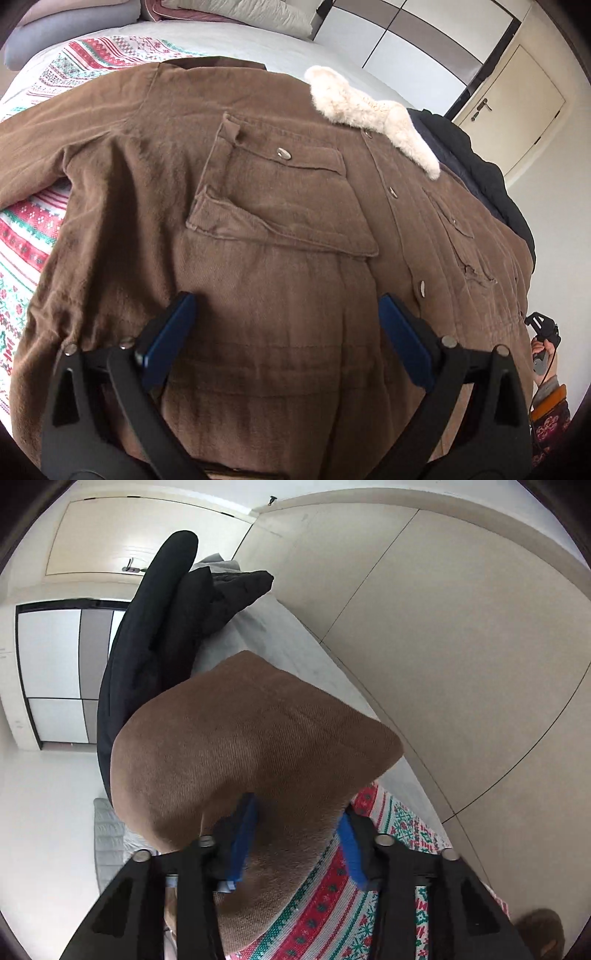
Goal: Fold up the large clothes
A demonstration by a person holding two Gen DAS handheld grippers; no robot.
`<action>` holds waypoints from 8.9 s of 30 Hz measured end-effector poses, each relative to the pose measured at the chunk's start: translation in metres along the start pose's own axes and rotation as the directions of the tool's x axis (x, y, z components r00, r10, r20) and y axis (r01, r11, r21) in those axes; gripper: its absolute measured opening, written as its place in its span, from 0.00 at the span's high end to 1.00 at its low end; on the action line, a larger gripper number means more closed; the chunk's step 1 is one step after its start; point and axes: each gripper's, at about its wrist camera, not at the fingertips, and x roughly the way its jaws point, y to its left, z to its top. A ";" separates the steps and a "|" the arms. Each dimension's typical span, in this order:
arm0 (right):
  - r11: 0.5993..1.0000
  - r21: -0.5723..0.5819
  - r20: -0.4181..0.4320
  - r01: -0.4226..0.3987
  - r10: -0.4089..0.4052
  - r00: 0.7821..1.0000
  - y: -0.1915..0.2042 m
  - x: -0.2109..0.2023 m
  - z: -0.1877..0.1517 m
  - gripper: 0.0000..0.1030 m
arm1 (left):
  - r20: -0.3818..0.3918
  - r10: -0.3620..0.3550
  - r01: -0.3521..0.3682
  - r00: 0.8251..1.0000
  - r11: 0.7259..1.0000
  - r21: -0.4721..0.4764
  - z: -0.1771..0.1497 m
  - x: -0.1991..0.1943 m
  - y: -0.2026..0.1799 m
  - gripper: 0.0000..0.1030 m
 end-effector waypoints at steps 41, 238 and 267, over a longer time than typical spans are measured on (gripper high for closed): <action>0.152 -0.947 -0.318 -0.283 -0.308 0.897 0.307 0.032 -0.449 0.82 | 0.039 0.049 -0.051 0.998 0.998 0.049 0.043 -0.031 0.014 0.04; 0.385 -0.918 -0.195 -0.094 -0.231 0.953 0.229 -0.027 -0.383 0.15 | 0.249 -0.113 0.080 0.962 0.987 0.140 0.093 -0.093 -0.010 0.91; -0.172 -0.932 -0.257 -0.320 -0.309 0.916 0.264 0.021 -0.619 0.15 | 0.031 0.125 -0.122 0.992 0.988 -0.090 0.073 -0.051 0.096 0.34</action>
